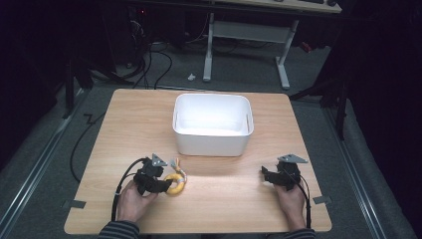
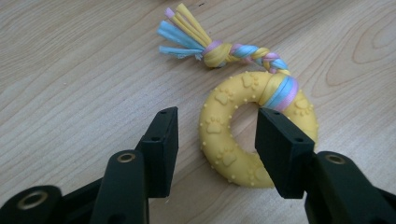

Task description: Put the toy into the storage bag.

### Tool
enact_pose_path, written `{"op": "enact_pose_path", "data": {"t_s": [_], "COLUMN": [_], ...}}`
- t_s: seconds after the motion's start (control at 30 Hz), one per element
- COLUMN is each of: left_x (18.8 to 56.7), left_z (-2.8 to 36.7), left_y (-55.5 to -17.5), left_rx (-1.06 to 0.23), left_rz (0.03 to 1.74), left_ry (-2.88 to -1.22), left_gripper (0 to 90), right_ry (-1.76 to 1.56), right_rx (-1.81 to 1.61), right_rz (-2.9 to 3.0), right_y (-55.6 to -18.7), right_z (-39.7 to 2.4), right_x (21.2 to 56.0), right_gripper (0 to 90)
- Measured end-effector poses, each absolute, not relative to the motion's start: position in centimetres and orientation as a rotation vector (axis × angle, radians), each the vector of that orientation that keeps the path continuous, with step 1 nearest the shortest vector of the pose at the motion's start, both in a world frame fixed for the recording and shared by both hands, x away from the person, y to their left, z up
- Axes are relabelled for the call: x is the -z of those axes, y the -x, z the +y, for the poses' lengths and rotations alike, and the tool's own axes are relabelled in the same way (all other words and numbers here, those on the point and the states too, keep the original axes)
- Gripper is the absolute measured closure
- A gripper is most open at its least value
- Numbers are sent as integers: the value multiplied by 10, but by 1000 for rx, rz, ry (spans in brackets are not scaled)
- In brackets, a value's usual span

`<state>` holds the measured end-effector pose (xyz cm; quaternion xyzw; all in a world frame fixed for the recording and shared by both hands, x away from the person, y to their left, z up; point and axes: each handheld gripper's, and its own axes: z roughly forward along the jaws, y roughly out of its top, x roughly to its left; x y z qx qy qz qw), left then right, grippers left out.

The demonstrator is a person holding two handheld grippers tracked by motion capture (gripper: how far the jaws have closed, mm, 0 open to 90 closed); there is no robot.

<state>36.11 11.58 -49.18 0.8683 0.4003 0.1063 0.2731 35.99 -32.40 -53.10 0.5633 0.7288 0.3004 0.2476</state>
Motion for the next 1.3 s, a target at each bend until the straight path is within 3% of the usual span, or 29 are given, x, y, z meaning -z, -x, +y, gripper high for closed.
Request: {"op": "enact_pose_path", "data": {"t_s": [0.53,1.3], "left_x": [502,501], "left_z": [106,109], "left_y": [-366,-363], "left_rx": [-286,-290], "left_rz": [1073,1089], "left_ry": [-2417,-2355], "left_gripper": [562,672], "right_ry": [-1535,-1534], "right_rx": [-820,-821], "right_rz": [1989,1995], "right_y": [-360,-359], "right_z": [-324,-323], "right_x": [531,531], "right_gripper": [238,237]}}
